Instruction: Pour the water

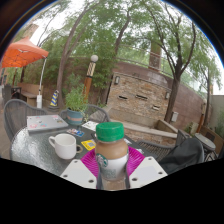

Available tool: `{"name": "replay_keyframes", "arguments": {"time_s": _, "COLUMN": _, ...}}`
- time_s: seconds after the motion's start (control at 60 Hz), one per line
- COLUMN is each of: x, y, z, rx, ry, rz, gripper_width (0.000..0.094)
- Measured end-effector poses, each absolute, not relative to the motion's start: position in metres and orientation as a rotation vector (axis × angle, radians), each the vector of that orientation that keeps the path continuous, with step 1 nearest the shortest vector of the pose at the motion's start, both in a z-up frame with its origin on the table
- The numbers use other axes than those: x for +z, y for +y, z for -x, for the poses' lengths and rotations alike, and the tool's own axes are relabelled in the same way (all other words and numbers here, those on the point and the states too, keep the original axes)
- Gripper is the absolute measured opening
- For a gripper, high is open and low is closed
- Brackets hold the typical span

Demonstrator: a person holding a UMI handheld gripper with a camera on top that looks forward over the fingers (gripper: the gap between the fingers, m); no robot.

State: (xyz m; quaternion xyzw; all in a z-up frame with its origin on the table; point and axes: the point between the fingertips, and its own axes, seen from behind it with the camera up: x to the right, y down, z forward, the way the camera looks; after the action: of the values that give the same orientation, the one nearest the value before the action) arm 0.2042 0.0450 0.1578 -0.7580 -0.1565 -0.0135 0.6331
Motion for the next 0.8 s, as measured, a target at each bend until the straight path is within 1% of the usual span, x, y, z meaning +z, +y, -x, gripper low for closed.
{"name": "replay_keyframes", "arguments": {"time_s": 0.05, "x": 0.175, "y": 0.062, "z": -0.203, "rx": -0.133, "ry": -0.476, "rz": 1.716, "gripper_width": 0.0320}}
{"name": "replay_keyframes", "arguments": {"time_s": 0.117, "x": 0.185, "y": 0.088, "z": -0.186, "rx": -0.283, "ry": -0.654, "rz": 1.684, "gripper_width": 0.0319}}
{"name": "replay_keyframes", "arguments": {"time_s": 0.167, "x": 0.184, "y": 0.104, "z": -0.169, "rx": -0.426, "ry": -0.811, "rz": 1.651, "gripper_width": 0.0319}}
{"name": "replay_keyframes", "arguments": {"time_s": 0.183, "x": 0.177, "y": 0.113, "z": -0.160, "rx": -0.458, "ry": -0.856, "rz": 1.629, "gripper_width": 0.0319}}
{"name": "replay_keyframes", "arguments": {"time_s": 0.217, "x": 0.176, "y": 0.121, "z": -0.146, "rx": -0.533, "ry": -0.958, "rz": 1.589, "gripper_width": 0.0319}}
{"name": "replay_keyframes", "arguments": {"time_s": 0.233, "x": 0.182, "y": 0.120, "z": -0.145, "rx": -0.578, "ry": -1.020, "rz": 1.574, "gripper_width": 0.0319}}
{"name": "replay_keyframes", "arguments": {"time_s": 0.25, "x": 0.170, "y": 0.130, "z": -0.134, "rx": -0.621, "ry": -1.061, "rz": 1.550, "gripper_width": 0.0318}}
{"name": "replay_keyframes", "arguments": {"time_s": 0.267, "x": 0.178, "y": 0.128, "z": -0.133, "rx": -0.667, "ry": -1.132, "rz": 1.535, "gripper_width": 0.0319}}
{"name": "replay_keyframes", "arguments": {"time_s": 0.283, "x": 0.166, "y": 0.140, "z": -0.124, "rx": -0.707, "ry": -1.171, "rz": 1.505, "gripper_width": 0.0319}}
{"name": "replay_keyframes", "arguments": {"time_s": 0.333, "x": 0.156, "y": 0.150, "z": -0.109, "rx": -0.839, "ry": -1.325, "rz": 1.412, "gripper_width": 0.0318}}
{"name": "replay_keyframes", "arguments": {"time_s": 0.35, "x": 0.164, "y": 0.146, "z": -0.111, "rx": -0.888, "ry": -1.396, "rz": 1.383, "gripper_width": 0.0317}}
{"name": "replay_keyframes", "arguments": {"time_s": 0.367, "x": 0.150, "y": 0.159, "z": -0.105, "rx": -0.924, "ry": -1.436, "rz": 1.354, "gripper_width": 0.0318}}
{"name": "replay_keyframes", "arguments": {"time_s": 0.417, "x": 0.138, "y": 0.166, "z": -0.101, "rx": -1.060, "ry": -1.579, "rz": 1.275, "gripper_width": 0.0317}}
{"name": "replay_keyframes", "arguments": {"time_s": 0.433, "x": 0.145, "y": 0.159, "z": -0.105, "rx": -1.116, "ry": -1.622, "rz": 1.250, "gripper_width": 0.0317}}
{"name": "replay_keyframes", "arguments": {"time_s": 0.45, "x": 0.134, "y": 0.173, "z": -0.102, "rx": -1.148, "ry": -1.635, "rz": 1.234, "gripper_width": 0.0317}}
{"name": "replay_keyframes", "arguments": {"time_s": 0.483, "x": 0.132, "y": 0.179, "z": -0.106, "rx": -1.221, "ry": -1.691, "rz": 1.209, "gripper_width": 0.0317}}
{"name": "replay_keyframes", "arguments": {"time_s": 0.55, "x": 0.133, "y": 0.182, "z": -0.108, "rx": -1.351, "ry": -1.778, "rz": 1.155, "gripper_width": 0.0318}}
{"name": "replay_keyframes", "arguments": {"time_s": 0.667, "x": 0.131, "y": 0.182, "z": -0.101, "rx": -1.513, "ry": -1.935, "rz": 1.006, "gripper_width": 0.0317}}
{"name": "replay_keyframes", "arguments": {"time_s": 0.733, "x": 0.126, "y": 0.183, "z": -0.098, "rx": -1.553, "ry": -2.033, "rz": 0.958, "gripper_width": 0.0317}}
{"name": "replay_keyframes", "arguments": {"time_s": 0.8, "x": 0.133, "y": 0.168, "z": -0.101, "rx": -1.607, "ry": -2.077, "rz": 0.929, "gripper_width": 0.0319}}
